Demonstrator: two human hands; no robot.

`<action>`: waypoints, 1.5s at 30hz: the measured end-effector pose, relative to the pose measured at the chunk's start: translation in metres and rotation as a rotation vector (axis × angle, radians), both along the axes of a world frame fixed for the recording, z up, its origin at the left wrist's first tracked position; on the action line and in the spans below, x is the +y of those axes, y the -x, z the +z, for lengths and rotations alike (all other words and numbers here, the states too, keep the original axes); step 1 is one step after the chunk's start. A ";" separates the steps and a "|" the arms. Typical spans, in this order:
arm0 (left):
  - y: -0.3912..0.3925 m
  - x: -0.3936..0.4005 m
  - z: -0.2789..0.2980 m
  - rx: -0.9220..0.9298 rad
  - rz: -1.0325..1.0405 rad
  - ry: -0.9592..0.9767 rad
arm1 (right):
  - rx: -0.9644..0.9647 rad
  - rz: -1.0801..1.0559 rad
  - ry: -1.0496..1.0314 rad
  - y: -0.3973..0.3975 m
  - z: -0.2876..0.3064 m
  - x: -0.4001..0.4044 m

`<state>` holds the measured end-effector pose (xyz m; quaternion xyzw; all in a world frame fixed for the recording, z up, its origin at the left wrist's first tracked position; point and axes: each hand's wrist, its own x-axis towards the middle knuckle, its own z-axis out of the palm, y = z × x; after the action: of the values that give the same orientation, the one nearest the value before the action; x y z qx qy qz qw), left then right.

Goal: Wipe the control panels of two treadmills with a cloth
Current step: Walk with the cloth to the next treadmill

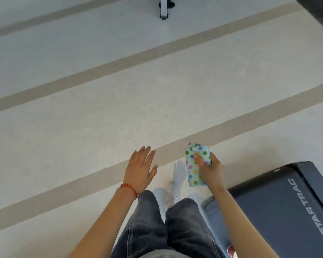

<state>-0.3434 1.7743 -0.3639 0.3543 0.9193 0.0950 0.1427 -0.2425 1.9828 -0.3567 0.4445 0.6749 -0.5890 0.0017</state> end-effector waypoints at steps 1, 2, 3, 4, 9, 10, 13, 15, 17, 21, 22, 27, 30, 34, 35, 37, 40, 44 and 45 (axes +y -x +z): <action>0.013 0.016 0.001 0.009 -0.029 0.000 | 0.007 -0.018 0.011 0.008 0.002 0.011; 0.027 0.032 0.002 0.013 -0.060 -0.003 | 0.008 -0.037 0.010 0.016 0.003 0.022; 0.040 0.048 0.002 0.016 -0.093 -0.011 | 0.007 -0.060 0.005 0.022 0.004 0.033; 0.053 0.064 0.001 0.019 -0.128 -0.016 | 0.006 -0.088 0.001 0.029 0.004 0.043; 0.115 0.149 -0.003 0.059 -0.329 -0.043 | -0.018 -0.298 -0.001 0.052 0.001 0.095; 0.126 0.166 -0.005 0.067 -0.372 -0.056 | -0.024 -0.345 -0.001 0.055 -0.001 0.106; 0.156 0.220 -0.009 0.062 -0.514 -0.066 | -0.049 -0.499 -0.008 0.064 -0.005 0.135; 0.174 0.257 -0.012 0.075 -0.626 -0.073 | -0.072 -0.614 -0.006 0.070 -0.005 0.155; 0.189 0.296 -0.013 0.070 -0.726 -0.082 | -0.099 -0.722 0.000 0.074 -0.004 0.174; 0.209 0.370 -0.011 0.059 -0.843 -0.106 | -0.114 -0.888 -0.005 0.076 -0.001 0.212; 0.212 0.388 -0.010 0.056 -0.867 -0.111 | -0.113 -0.920 -0.010 0.075 0.000 0.223; 0.209 0.476 -0.015 0.025 -0.968 -0.117 | -0.082 -1.038 -0.037 0.064 0.002 0.282; 0.197 0.535 -0.019 0.014 -1.013 -0.106 | -0.073 -1.077 -0.048 0.053 0.001 0.331; 0.174 0.616 -0.019 0.019 -1.065 -0.088 | -0.058 -1.098 -0.066 0.034 0.008 0.406; 0.168 0.635 -0.016 0.016 -1.082 -0.081 | -0.054 -1.103 -0.068 0.029 0.011 0.424; 0.156 0.675 -0.012 0.021 -1.111 -0.091 | -0.051 -1.106 -0.069 0.021 0.016 0.459; 0.140 0.736 -0.006 0.018 -1.157 -0.109 | -0.066 -1.121 -0.068 0.008 0.020 0.506; 0.123 0.810 -0.002 0.018 -1.196 -0.150 | -0.081 -1.178 -0.070 -0.005 0.018 0.562; 0.120 0.828 -0.001 0.024 -1.212 -0.161 | -0.085 -1.194 -0.070 -0.008 0.018 0.575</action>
<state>-0.4632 2.6023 -0.3650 0.8250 0.5456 0.0623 0.1339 -0.2347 2.5582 -0.3392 0.7697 0.3267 -0.4473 -0.3174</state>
